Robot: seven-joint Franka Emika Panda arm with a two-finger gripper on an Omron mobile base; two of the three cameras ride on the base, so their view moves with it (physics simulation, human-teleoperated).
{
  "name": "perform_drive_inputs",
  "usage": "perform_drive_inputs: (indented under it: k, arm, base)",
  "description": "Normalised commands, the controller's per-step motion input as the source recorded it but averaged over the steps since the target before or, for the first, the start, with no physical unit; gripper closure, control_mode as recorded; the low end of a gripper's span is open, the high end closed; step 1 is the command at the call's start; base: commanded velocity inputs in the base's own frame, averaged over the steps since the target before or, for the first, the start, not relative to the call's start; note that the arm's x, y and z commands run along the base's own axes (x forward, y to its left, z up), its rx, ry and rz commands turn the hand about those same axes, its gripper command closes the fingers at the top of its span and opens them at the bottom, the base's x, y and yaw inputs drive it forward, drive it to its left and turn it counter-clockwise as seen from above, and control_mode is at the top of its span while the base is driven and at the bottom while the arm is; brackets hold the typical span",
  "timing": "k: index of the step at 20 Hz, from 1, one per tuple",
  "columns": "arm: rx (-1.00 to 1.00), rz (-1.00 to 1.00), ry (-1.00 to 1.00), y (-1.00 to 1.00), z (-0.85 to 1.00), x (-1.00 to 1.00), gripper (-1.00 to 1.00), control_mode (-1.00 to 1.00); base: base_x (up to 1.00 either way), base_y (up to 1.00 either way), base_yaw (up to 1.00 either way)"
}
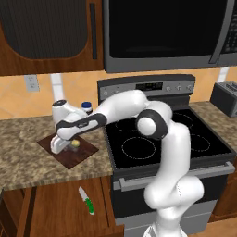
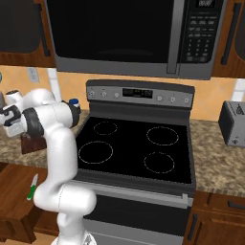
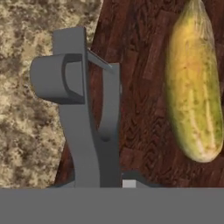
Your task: Place the appropriate cutting tool for cutting the cucumber skin on the cutting board.
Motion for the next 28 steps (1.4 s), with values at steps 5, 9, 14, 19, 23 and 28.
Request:
perform_drive_inputs:
  k: [5,9,14,19,23,28]
  arm:
    - [0.0,0.0,0.04,0.1,-0.42,0.16,1.0,-1.0]
    - [0.0,0.0,0.05,0.0,-0.39,0.11,1.0,-1.0]
    - [0.0,0.0,0.05,-0.02,-0.29,0.14,-1.0,-1.0]
    - [0.0,0.0,0.02,-0.15,-0.08,0.08,-1.0,-1.0]
    - [0.0,0.0,0.0,-0.12,0.08,0.0,-1.0,-1.0]
    - [0.0,0.0,0.0,-0.12,0.46,-0.02,-1.0,-1.0]
  base:
    - [0.0,0.0,0.0]
    - [0.0,0.0,0.0]
    - [0.0,0.0,0.0]
    - [0.0,0.0,0.0]
    - [0.0,0.0,0.0]
    - [0.0,0.0,0.0]
